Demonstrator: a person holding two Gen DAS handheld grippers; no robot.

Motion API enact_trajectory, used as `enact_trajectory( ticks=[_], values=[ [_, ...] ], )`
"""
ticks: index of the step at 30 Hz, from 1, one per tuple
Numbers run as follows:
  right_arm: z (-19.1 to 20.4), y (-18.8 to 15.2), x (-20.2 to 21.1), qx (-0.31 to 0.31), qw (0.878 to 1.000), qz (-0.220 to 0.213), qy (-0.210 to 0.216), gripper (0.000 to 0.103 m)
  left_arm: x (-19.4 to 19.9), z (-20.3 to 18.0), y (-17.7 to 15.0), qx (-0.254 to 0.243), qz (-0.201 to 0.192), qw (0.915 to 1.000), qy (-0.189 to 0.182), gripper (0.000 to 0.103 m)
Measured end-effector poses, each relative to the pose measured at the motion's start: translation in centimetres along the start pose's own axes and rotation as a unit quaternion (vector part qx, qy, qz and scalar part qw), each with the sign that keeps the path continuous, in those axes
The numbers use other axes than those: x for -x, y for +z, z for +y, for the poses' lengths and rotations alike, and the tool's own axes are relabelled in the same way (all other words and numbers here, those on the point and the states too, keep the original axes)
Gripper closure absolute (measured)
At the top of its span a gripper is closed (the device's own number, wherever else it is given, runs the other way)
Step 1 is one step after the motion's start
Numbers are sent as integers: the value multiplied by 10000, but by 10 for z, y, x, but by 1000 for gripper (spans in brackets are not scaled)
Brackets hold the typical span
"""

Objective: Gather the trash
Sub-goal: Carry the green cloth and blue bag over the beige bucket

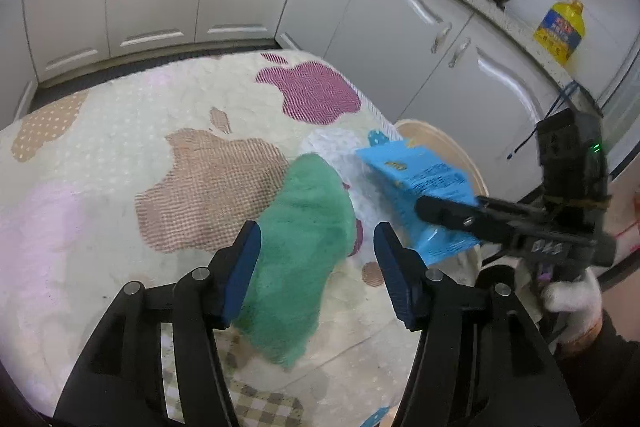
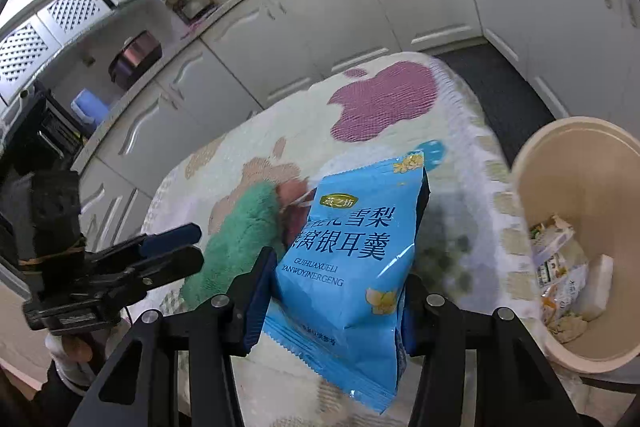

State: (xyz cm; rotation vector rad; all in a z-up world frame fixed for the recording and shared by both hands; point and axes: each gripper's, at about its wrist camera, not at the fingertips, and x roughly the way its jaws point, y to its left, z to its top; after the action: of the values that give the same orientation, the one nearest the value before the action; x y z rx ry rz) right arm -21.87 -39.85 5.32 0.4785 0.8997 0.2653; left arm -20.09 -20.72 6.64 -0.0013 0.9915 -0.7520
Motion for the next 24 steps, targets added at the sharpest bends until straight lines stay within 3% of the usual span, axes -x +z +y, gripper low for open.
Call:
enact_trajectory(
  ticks=[2,5,7,9,15,24],
  values=[
    [-6,0,8,-53,9999,-72,50,53,-12,-5,-1,-121,192,9997,129,45],
    [-10,0,18,-45,9998,-178,36,53,-23,-15,-3,-376,170,9966,712,49],
    [-15,-1,26,-13,9997,-244,-32,53,-21,-14,-1,-245,125,9973,682,67],
    [-20,-1,34,-18,9995,-302,-74,53,-17,-16,3,-189,95,9984,527,77],
    [-43,2,55,-189,9984,-478,-224,53,-16,-39,10,-401,-42,9982,447,86],
    [-66,0,74,-326,9967,-657,-355,53,-18,-77,29,-604,-291,9976,168,89]
  ],
)
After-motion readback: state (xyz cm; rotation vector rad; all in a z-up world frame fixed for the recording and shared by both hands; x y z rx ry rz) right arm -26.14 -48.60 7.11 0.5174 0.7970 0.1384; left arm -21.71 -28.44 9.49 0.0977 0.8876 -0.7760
